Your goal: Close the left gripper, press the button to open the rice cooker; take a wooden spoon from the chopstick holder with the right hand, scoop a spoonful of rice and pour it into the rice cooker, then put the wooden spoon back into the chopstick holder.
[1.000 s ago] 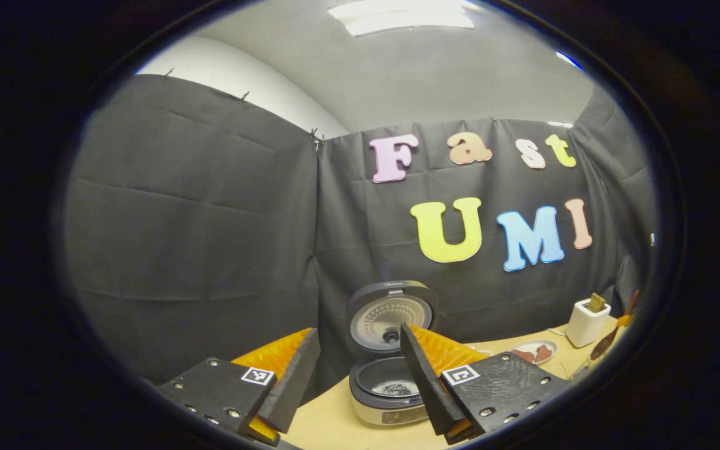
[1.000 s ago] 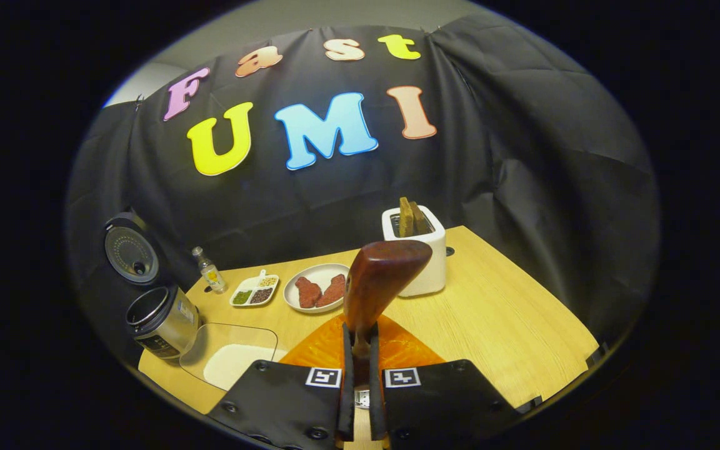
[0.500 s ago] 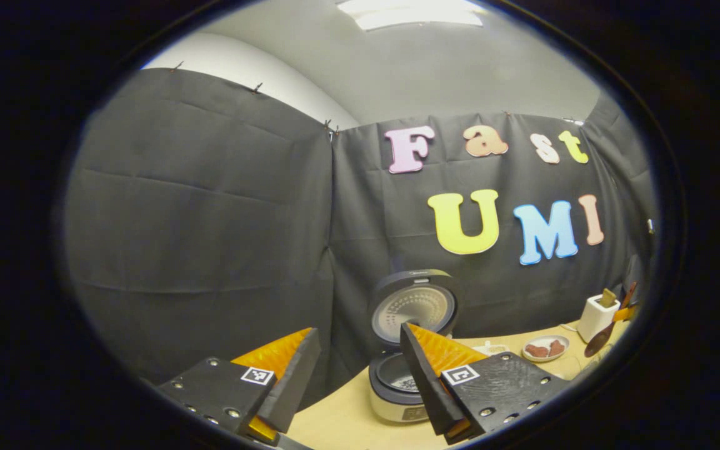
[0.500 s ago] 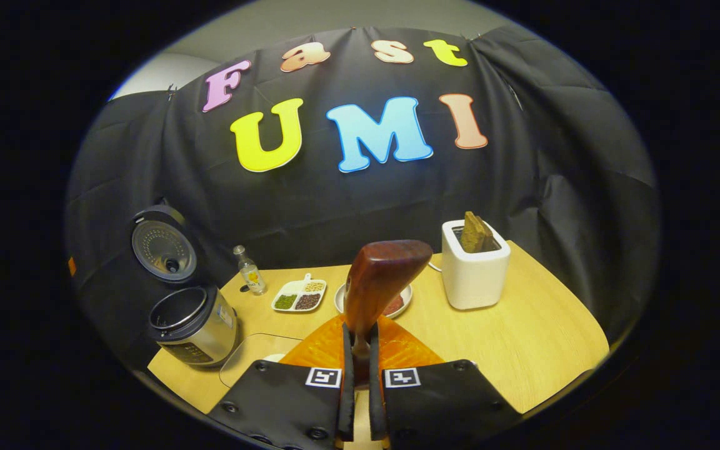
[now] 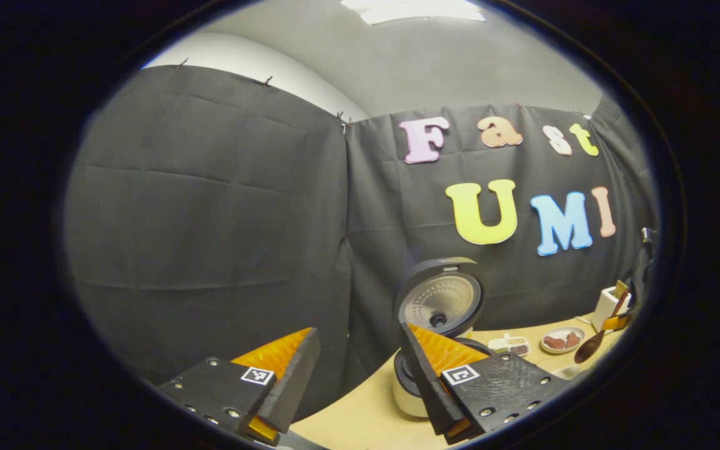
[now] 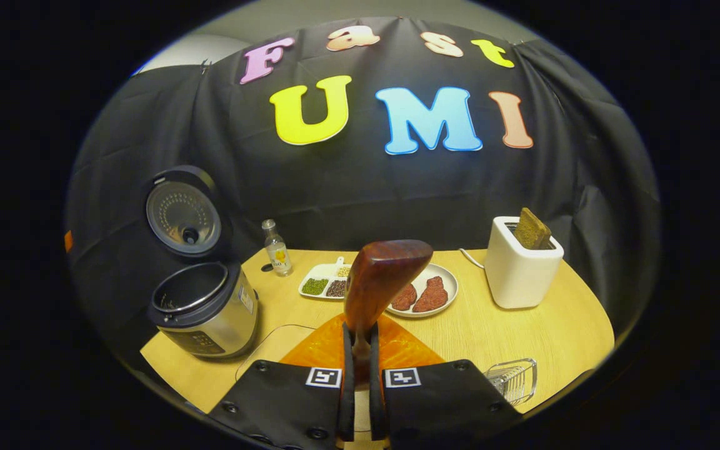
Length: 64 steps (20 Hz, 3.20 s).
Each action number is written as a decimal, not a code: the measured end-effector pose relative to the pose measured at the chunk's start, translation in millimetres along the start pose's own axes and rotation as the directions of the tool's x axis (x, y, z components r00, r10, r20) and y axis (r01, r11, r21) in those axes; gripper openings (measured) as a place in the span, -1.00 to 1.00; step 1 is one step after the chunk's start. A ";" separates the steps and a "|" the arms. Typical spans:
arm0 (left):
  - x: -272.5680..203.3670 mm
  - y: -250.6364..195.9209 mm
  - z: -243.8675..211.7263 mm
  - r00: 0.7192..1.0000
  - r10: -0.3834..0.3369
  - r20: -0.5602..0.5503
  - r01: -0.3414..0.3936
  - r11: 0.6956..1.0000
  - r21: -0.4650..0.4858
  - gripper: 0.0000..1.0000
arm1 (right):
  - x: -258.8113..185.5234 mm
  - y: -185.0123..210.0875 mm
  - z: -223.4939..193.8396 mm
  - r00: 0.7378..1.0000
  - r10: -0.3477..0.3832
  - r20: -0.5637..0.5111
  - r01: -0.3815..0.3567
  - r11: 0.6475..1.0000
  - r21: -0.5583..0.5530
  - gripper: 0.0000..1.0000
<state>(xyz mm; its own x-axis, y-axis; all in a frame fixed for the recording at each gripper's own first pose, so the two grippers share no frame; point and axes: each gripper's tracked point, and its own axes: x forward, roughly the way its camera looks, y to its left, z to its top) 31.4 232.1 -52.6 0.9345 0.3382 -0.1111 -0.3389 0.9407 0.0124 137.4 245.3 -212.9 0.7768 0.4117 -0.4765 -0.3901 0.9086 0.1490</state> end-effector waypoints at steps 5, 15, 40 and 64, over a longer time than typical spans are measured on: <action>0.6 22.3 -8.9 0.999 0.034 -0.011 -0.034 0.999 0.004 0.60 | 20.5 7.0 -28.8 0.998 -0.062 -0.024 0.055 0.976 -0.209 -0.78; 6.3 35.3 -14.7 0.998 0.051 -0.024 -0.051 0.999 0.016 0.60 | 38.1 69.4 -75.2 0.999 -0.005 -0.045 -0.017 0.879 -0.477 -0.77; 0.2 -6.3 7.3 1.000 -0.018 -0.012 0.018 0.999 0.032 0.60 | 8.2 2.5 -56.2 0.975 0.192 -0.113 -0.067 0.737 0.672 -0.78; 3.0 67.2 -26.8 0.991 0.119 -0.057 -0.119 0.993 0.001 0.60 | 44.3 152.2 65.4 0.867 0.483 0.123 -0.343 0.399 0.850 -0.78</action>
<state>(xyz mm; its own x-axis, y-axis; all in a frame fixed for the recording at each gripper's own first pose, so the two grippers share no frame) 8.5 295.6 -78.7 0.8796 0.4460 -0.1653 -0.4480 0.8936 0.0268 144.7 406.4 -154.7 0.5455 0.8045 -0.2347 -0.0020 0.2813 0.9596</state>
